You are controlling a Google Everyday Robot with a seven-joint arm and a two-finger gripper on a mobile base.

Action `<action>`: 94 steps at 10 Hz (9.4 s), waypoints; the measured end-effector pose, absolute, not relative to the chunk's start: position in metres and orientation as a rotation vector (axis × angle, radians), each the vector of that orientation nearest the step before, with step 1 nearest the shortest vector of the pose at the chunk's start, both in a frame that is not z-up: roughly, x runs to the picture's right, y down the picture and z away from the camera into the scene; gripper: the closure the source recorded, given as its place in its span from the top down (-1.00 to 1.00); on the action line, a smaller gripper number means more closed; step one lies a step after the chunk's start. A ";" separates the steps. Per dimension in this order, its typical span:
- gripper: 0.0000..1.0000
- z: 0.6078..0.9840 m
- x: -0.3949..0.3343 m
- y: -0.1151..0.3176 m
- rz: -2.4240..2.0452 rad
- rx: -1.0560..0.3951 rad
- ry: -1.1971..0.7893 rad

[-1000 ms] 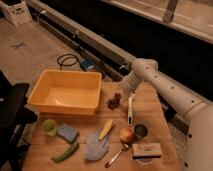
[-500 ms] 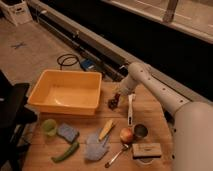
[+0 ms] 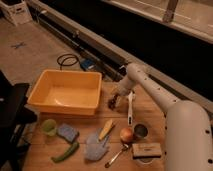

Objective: Place grapes in plastic cup

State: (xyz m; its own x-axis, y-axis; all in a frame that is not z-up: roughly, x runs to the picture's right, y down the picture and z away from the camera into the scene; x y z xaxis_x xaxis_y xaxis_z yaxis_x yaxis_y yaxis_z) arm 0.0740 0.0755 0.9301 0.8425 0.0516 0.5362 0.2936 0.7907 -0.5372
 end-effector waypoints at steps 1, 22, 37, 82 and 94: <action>0.26 0.933 0.072 0.083 -0.147 -0.669 -0.567; -1.00 0.777 0.021 -0.033 -0.398 -0.365 -0.520; -1.00 0.726 -0.099 -0.071 -0.634 -0.227 -0.807; -1.00 0.646 -0.286 0.114 -0.957 -0.395 -1.443; 0.06 0.689 -0.286 0.130 -0.832 -0.409 -1.533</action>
State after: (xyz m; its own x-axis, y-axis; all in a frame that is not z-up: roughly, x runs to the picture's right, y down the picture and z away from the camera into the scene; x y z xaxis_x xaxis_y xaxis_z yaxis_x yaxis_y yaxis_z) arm -0.2859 0.1301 0.6890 -0.1559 -0.2148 0.9641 0.6913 0.6735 0.2619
